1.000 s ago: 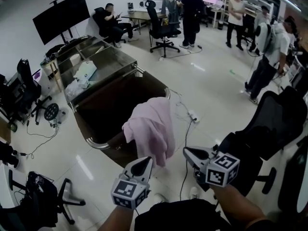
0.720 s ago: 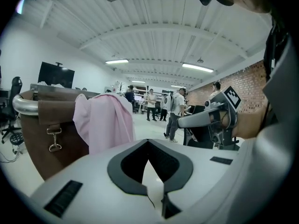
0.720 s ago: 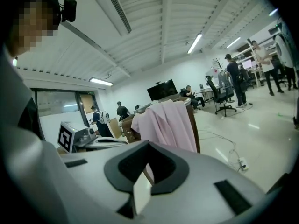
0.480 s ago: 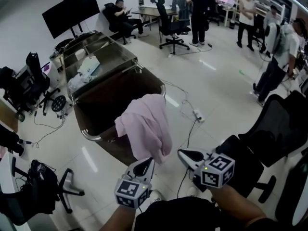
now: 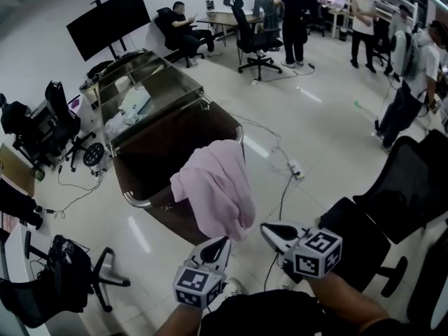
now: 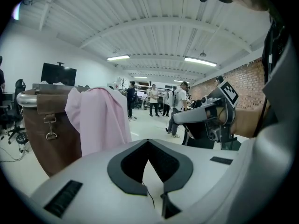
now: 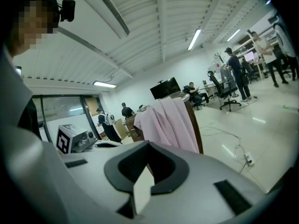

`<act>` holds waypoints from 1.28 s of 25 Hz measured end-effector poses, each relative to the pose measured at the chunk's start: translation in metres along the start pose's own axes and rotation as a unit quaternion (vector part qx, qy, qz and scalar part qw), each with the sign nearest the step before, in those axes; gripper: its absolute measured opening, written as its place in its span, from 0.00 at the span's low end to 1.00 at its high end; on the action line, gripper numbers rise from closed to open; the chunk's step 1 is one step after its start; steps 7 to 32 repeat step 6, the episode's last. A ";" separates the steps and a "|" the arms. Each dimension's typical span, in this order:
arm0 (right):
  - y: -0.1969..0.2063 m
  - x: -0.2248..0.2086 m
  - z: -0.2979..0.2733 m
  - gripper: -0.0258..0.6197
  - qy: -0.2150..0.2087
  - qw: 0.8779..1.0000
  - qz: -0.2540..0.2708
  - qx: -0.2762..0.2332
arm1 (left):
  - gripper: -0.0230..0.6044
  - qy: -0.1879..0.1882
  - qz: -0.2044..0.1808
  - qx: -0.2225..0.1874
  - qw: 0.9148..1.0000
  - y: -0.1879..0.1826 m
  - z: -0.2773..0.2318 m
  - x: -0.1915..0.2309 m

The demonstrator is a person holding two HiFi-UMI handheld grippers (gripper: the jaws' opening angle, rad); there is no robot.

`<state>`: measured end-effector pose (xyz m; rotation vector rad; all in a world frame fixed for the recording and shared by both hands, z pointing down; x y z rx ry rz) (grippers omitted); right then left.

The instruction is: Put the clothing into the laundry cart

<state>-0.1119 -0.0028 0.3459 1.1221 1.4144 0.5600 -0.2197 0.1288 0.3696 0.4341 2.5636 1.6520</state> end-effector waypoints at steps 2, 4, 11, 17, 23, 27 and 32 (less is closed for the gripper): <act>0.001 0.001 0.000 0.06 0.000 1.000 -0.003 -0.001 | 0.03 0.001 -0.002 0.001 1.000 0.000 0.000 0.000; 0.002 0.002 0.000 0.06 0.001 1.000 -0.006 -0.002 | 0.03 0.004 -0.004 0.001 1.000 -0.001 0.000 0.000; 0.002 0.002 0.000 0.06 0.002 1.000 -0.008 -0.003 | 0.03 0.005 -0.004 0.000 1.000 -0.003 0.000 0.001; 0.002 0.002 0.000 0.06 0.002 1.000 -0.008 -0.003 | 0.03 0.005 -0.004 0.000 1.000 -0.003 0.000 0.001; 0.002 0.002 0.000 0.06 0.002 1.000 -0.008 -0.003 | 0.03 0.005 -0.004 0.000 1.000 -0.003 0.000 0.001; 0.002 0.002 0.000 0.06 0.002 1.000 -0.008 -0.003 | 0.03 0.005 -0.004 0.000 1.000 -0.003 0.000 0.001; 0.002 0.002 0.000 0.06 0.002 1.000 -0.008 -0.003 | 0.03 0.005 -0.004 0.000 1.000 -0.003 0.000 0.001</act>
Point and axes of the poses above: the fingertips, and each gripper's own axes: z backward along the fingers, x to its left, y out of its underside, the point moved 6 cm from there along z, backward along the fingers, and after that the axes turned 10 degrees about -y, right-handed, at the moved point
